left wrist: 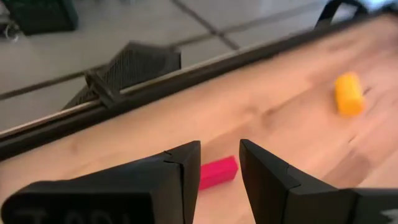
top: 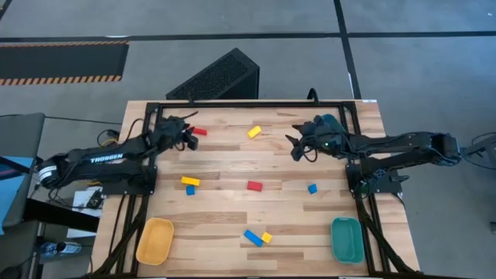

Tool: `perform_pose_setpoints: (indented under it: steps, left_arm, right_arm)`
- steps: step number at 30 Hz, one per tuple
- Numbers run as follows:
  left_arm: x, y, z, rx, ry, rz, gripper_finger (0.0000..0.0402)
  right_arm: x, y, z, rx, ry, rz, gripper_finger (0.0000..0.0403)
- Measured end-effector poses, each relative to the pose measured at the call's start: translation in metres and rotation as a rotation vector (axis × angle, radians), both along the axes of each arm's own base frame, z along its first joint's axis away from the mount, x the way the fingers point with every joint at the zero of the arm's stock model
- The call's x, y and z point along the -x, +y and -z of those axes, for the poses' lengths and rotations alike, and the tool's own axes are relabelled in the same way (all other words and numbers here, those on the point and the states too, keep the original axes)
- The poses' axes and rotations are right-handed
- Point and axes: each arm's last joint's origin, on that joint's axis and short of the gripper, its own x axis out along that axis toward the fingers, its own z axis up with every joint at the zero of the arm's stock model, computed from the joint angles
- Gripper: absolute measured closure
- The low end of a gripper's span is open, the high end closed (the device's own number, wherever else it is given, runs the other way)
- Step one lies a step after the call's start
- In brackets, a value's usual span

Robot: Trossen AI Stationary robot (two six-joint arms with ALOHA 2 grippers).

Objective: Sort & place blocks by color
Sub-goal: Put the top red block into the blue bin

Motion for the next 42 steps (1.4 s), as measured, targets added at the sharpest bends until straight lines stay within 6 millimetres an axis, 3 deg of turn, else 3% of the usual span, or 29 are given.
perform_pose_setpoints:
  steps: [11, 17, 21, 24, 31, 42]
  left_arm:
    - [-0.036, 0.033, -0.022, 0.104, 0.360, 0.144, 0.0293]
    - [-0.045, 0.052, -0.022, 0.185, 0.553, 0.169, 0.0207]
    - [-0.049, 0.064, -0.006, 0.230, 0.667, 0.235, 0.0145]
    - [-0.053, 0.070, 0.008, 0.279, 0.734, 0.310, 0.0124]
    - [-0.058, 0.083, 0.032, 0.388, 0.967, 0.371, 0.0132]
    - [-0.064, 0.098, 0.030, 0.429, 1.021, 0.393, 0.0150]
  right_arm:
    - [-0.014, -0.010, 0.024, 0.023, 0.132, 0.011, 0.0157]
    - [-0.020, -0.012, 0.037, -0.034, 0.164, 0.039, 0.0160]
    - [-0.024, -0.011, 0.033, -0.055, 0.109, 0.046, 0.0178]
    - [-0.026, -0.008, 0.030, -0.035, 0.079, 0.020, 0.0193]
    - [-0.027, -0.004, 0.030, -0.034, 0.086, 0.002, 0.0222]
    - [-0.026, -0.004, 0.031, -0.037, 0.098, 0.000, 0.0250]
